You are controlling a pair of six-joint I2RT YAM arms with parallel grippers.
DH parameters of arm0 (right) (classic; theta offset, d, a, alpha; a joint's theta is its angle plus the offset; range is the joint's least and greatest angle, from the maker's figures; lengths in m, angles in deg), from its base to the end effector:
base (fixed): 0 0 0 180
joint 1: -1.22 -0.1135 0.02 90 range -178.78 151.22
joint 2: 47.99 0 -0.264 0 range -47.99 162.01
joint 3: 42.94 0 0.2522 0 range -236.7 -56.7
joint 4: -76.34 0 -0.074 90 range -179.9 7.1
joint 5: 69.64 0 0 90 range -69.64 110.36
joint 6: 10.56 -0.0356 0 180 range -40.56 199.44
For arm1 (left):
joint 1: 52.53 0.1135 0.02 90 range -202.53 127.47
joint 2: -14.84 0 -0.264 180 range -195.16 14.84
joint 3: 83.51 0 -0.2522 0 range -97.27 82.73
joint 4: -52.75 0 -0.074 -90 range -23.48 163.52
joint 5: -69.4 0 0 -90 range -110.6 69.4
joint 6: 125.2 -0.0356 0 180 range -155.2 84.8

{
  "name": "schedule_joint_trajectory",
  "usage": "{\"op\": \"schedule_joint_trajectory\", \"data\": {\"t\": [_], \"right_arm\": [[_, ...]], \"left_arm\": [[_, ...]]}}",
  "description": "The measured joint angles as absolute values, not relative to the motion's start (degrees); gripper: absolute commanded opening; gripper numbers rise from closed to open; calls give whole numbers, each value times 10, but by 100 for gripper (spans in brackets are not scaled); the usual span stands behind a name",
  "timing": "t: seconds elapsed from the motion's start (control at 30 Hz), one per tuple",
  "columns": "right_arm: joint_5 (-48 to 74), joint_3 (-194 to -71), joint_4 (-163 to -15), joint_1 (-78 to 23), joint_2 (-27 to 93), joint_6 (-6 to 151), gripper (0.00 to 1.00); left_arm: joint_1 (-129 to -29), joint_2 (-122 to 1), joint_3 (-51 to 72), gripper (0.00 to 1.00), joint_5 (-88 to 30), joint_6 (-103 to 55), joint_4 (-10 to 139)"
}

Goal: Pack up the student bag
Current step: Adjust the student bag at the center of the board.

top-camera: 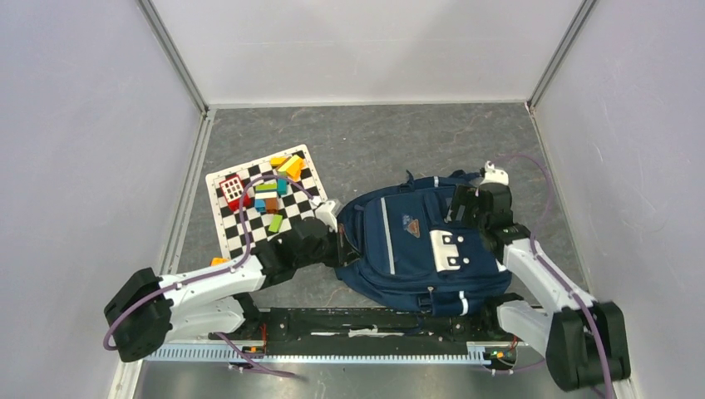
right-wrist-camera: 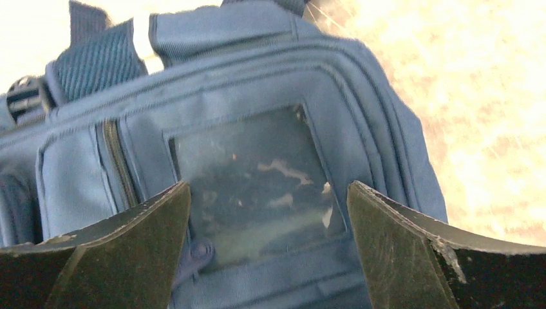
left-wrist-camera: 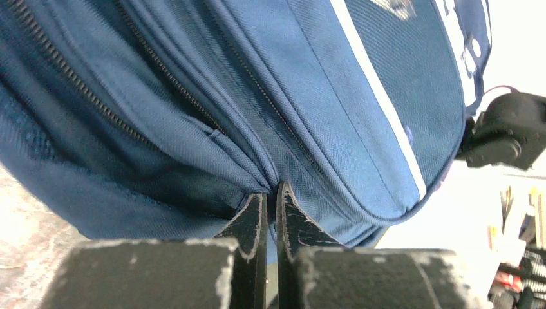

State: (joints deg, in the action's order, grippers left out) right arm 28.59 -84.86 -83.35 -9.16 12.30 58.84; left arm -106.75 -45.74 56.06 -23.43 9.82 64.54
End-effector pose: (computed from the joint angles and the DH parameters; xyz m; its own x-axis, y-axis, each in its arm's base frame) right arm 0.2112 0.0335 0.1950 -0.5995 0.2442 -0.7622 0.1523 0.9697 0.1909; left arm 0.1272 -0.1796 0.1986 -0.8091 -0.0856 -0.5814 0.3713 0.6923 -0.6187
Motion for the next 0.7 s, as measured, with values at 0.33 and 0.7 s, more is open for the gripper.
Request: {"op": "schedule_joint_trajectory", "data": {"t": [0.33, 0.7], "right_arm": [[212, -1001, -923, -107, 359, 682, 89], [257, -1100, -754, -137, 306, 687, 98]], "left_arm": [[-1104, -416, 557, 82, -287, 55, 702], [-974, -416, 381, 100, -226, -23, 852]]}}
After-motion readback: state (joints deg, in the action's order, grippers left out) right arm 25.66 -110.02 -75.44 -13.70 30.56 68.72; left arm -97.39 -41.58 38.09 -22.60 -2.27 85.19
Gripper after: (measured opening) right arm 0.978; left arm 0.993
